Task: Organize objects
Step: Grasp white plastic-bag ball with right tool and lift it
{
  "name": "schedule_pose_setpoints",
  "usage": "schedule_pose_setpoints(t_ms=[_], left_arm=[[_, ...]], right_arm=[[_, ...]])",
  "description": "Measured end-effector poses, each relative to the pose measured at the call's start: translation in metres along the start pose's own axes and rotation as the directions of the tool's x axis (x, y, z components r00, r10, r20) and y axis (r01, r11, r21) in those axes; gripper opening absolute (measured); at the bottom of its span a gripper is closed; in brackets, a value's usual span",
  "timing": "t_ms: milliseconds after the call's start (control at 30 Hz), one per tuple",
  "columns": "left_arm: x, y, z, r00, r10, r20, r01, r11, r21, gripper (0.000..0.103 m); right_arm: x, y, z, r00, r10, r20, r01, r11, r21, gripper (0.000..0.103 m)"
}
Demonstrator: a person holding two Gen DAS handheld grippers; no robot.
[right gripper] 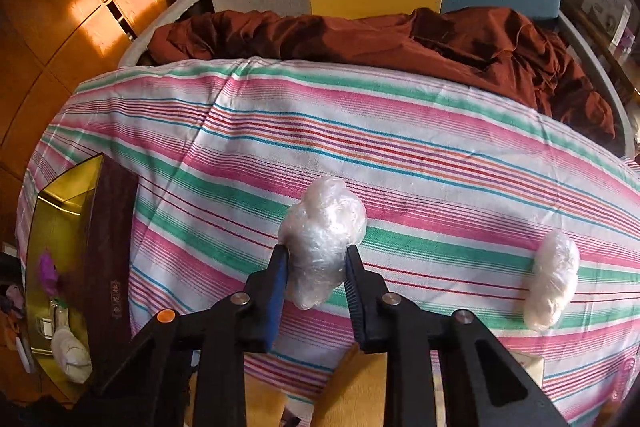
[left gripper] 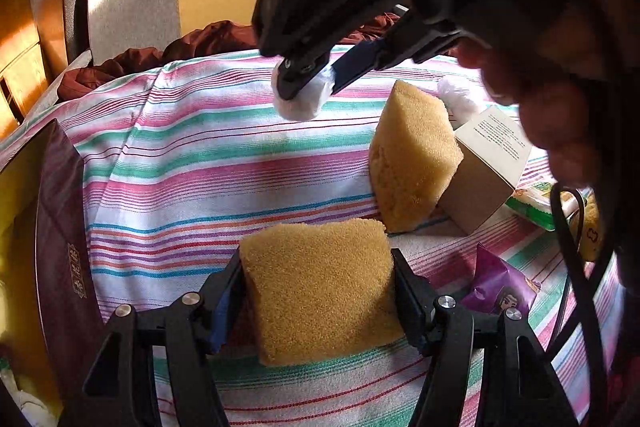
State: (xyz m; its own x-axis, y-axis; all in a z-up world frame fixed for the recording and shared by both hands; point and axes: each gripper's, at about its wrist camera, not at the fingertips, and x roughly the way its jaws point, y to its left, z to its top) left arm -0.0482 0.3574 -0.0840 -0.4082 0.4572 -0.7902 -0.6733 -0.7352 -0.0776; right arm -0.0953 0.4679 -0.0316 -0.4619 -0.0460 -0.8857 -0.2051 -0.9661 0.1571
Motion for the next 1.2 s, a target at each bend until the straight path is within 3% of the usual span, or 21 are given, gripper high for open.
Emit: schedule_pose_setpoints(t_ms=[200,367,500,667,867,1200], left_arm=[[-0.001,-0.001,0.0,1.0,0.007,0.002,-0.007,1.0,0.002,0.066],[0.0,-0.001,0.001,1.0,0.031,0.006,-0.031,0.999,0.029,0.067],[-0.002,-0.003,0.0,0.999,0.05,0.008,-0.05,0.998,0.041,0.067],[-0.004,-0.005,-0.004,0.999,0.053,0.004,-0.053,0.998,0.044,0.066],[-0.014,-0.009,-0.014,0.998,0.065,0.009,-0.065,0.996,0.068,0.066],[-0.025,-0.01,-0.023,0.999,0.042,-0.005,-0.041,0.996,0.075,0.058]], right_arm=[[-0.068,-0.021,-0.053,0.988,-0.013,0.154,-0.003,0.994,0.106,0.027],[-0.098,-0.049,-0.107,0.979,-0.085,0.187,0.036,0.967,0.254,0.027],[-0.095,-0.055,-0.142,0.985,-0.103,0.136,0.055,0.947,0.315,0.027],[-0.083,-0.066,-0.15,0.991,-0.066,0.113,0.017,0.921,0.389,0.027],[-0.044,-0.081,-0.154,0.994,-0.079,-0.073,0.103,0.896,0.432,0.027],[-0.043,-0.078,-0.154,0.992,-0.101,-0.07,0.121,0.905,0.408,0.027]])
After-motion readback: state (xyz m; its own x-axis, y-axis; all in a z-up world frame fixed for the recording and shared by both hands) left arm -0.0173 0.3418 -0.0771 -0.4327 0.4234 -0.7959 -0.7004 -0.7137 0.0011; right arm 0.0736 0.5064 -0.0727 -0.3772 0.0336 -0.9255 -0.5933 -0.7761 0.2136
